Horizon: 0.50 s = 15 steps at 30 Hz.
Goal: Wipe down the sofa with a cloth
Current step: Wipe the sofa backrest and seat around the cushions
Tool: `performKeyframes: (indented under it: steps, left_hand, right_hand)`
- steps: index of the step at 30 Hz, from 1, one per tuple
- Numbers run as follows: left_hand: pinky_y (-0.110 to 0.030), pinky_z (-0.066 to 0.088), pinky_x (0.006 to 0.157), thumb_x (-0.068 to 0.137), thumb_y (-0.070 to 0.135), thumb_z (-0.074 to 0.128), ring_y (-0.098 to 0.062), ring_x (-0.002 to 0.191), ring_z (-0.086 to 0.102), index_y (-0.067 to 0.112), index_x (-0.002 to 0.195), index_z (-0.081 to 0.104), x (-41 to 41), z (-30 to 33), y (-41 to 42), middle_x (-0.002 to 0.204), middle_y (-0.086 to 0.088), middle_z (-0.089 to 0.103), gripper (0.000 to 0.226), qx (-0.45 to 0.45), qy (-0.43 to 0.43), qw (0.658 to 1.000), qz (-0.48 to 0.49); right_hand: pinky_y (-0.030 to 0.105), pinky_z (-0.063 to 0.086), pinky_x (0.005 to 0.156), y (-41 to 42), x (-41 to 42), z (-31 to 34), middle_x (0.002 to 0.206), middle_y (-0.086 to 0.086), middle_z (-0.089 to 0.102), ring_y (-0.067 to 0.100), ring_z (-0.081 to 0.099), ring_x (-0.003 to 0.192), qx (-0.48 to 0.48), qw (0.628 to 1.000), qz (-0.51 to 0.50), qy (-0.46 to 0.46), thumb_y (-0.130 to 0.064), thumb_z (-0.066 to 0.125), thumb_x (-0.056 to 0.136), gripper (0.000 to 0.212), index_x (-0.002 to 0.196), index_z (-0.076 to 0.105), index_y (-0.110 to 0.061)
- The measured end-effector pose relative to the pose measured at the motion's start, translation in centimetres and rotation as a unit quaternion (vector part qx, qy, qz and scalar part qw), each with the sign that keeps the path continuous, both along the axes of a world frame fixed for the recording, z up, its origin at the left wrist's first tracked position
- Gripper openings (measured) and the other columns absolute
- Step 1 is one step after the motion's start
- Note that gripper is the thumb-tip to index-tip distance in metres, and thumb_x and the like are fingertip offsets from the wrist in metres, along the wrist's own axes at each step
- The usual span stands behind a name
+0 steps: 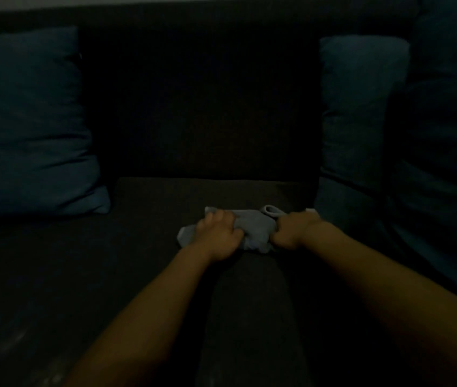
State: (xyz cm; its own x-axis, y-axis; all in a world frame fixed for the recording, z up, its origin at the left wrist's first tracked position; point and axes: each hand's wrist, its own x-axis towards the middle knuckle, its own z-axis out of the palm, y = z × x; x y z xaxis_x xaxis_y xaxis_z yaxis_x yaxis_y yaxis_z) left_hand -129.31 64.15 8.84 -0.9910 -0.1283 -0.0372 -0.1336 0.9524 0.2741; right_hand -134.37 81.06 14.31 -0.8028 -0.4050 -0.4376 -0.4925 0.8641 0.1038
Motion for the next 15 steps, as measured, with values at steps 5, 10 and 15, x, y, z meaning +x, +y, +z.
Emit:
performKeyframes:
  steps: [5,10,15]
  left_hand:
    - [-0.040,0.029,0.103,0.096,0.038,0.039,-0.028,0.126,0.035,0.017,0.135,0.039,9.3,0.9,2.4,0.140,-0.009,0.039,0.044,0.002,-0.011,0.999,-0.046]
    - [-0.033,0.034,0.097,0.091,0.037,0.045,-0.019,0.109,0.042,0.019,0.121,0.045,18.4,2.3,4.0,0.116,-0.002,0.045,0.035,-0.012,-0.021,0.990,-0.142]
    - [-0.031,0.041,0.079,0.089,0.031,0.050,-0.015,0.091,0.050,0.025,0.096,0.043,20.7,5.0,2.2,0.098,0.003,0.046,0.012,-0.015,-0.028,0.984,-0.174]
  right_hand:
    - [0.051,0.035,0.100,2.7,7.4,-0.1,0.135,-0.005,0.049,0.025,0.051,0.115,0.028,0.997,0.023,-0.062,-0.060,0.043,0.076,0.067,0.140,0.032,-0.043]
    - [0.033,0.045,0.069,5.1,13.3,0.9,0.087,0.004,0.062,0.020,0.057,0.076,0.009,0.981,0.002,-0.195,-0.036,0.056,0.076,0.019,0.088,0.062,-0.023]
    - [0.023,0.044,0.058,3.7,16.0,4.1,0.088,0.000,0.057,0.014,0.055,0.074,-0.011,0.987,0.098,-0.124,-0.032,0.058,0.086,0.012,0.088,0.055,-0.021]
